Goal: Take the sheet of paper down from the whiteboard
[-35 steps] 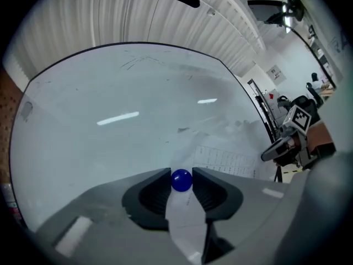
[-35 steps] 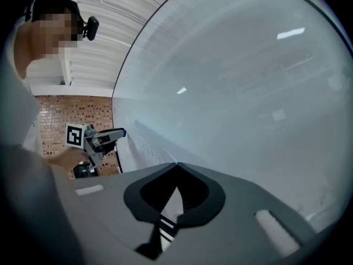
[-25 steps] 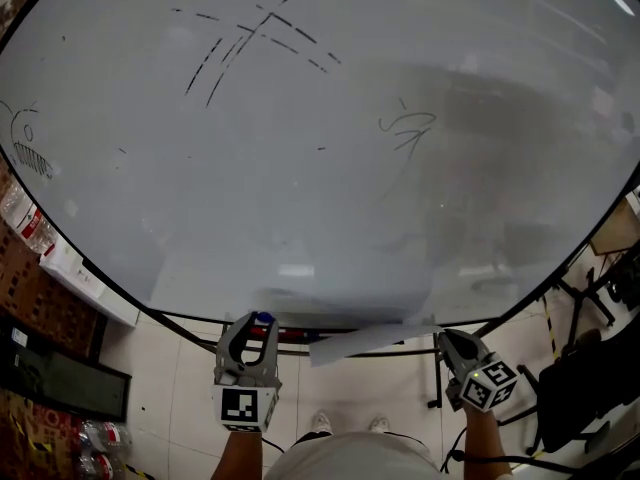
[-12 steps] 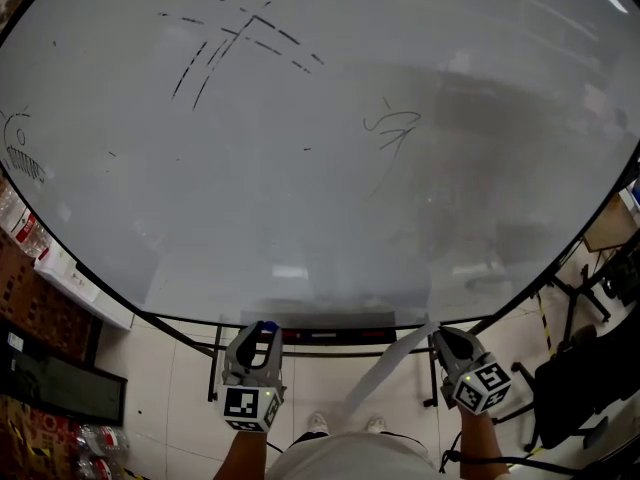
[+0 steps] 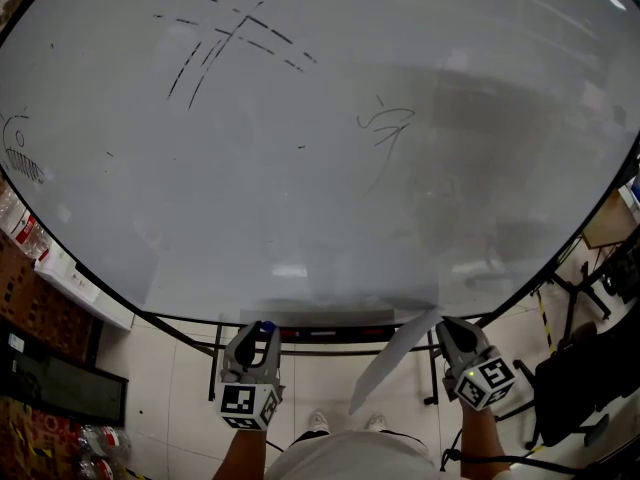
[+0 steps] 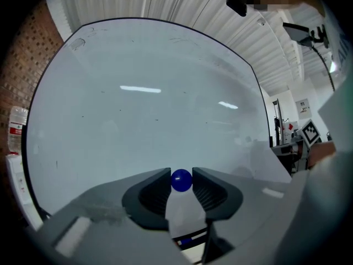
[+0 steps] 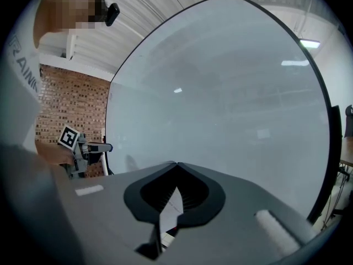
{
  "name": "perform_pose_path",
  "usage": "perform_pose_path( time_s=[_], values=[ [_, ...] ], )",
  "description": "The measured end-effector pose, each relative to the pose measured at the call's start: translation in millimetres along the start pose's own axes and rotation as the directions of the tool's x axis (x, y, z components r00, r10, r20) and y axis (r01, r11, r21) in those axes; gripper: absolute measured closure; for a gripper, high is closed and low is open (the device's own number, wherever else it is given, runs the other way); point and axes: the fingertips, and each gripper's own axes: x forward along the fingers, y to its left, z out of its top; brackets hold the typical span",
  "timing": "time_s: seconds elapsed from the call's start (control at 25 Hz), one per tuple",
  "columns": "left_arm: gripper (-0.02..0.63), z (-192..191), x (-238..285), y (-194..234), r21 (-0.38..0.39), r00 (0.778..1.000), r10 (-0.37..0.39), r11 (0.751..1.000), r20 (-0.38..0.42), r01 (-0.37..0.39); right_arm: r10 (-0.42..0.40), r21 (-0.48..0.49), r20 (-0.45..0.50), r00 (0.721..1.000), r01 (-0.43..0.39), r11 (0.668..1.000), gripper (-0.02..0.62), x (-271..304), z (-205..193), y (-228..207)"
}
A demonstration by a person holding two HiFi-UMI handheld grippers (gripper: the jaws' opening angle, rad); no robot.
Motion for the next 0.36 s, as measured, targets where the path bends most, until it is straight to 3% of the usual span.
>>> perform_pose_path(
  time_s=[0.36],
  values=[
    [0.477,-0.4,-1.5,-1.2,-0.009,1.0,0.001,1.0,-0.006,-0.001,0.011,0.004,-0.001,1.0,-0.011,1.0,0.589,-1.9,-1.8,3.4]
  ],
)
